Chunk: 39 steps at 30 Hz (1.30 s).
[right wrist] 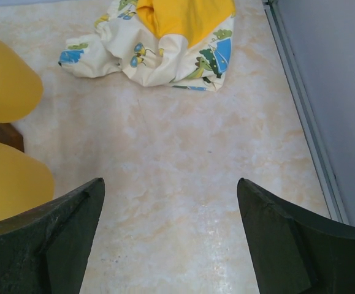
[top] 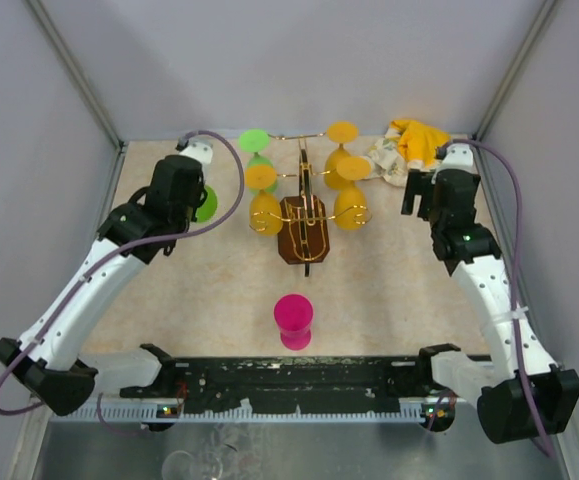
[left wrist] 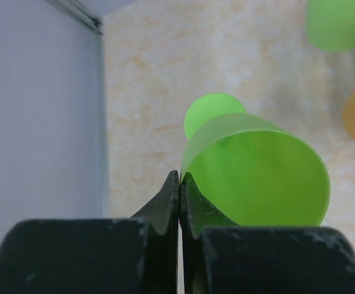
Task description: Place the wine glass upside down on the wine glass rack
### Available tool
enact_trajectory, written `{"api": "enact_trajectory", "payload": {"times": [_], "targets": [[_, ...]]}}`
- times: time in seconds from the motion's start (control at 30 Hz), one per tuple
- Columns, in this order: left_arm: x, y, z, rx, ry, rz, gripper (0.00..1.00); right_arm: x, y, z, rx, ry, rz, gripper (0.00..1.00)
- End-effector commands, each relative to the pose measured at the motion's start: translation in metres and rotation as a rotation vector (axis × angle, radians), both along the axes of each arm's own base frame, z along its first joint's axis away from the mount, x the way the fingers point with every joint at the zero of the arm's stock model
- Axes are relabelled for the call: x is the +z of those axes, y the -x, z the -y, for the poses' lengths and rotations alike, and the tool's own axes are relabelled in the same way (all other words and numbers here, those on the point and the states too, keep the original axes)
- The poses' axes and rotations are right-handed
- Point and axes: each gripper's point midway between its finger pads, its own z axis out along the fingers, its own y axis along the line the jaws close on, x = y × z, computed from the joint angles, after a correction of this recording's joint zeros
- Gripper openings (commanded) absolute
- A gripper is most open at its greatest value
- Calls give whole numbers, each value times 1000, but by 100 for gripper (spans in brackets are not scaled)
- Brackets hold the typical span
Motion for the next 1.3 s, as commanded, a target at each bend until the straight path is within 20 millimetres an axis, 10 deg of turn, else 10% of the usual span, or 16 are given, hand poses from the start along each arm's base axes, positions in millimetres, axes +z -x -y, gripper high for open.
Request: {"api": "enact_trajectory", "payload": {"times": [0.0,0.2,0.37,0.9,1.27], "targets": [[78,-35,-22,119,-164,270,0,19,9,4,-32,-25,9,89],[171,-57,-4,43,-212,645,0,41,18,3,-17,-42,26,91],[211,-48,54,-223,-215,1001,0,69,16,-14,45,-142,103,90],[214,30,133,-556,15,1470,0,237,20,-161,690,-656,402,77],[213,62,149,-559,144,1573,0,272,47,-224,929,-881,475,73]]}}
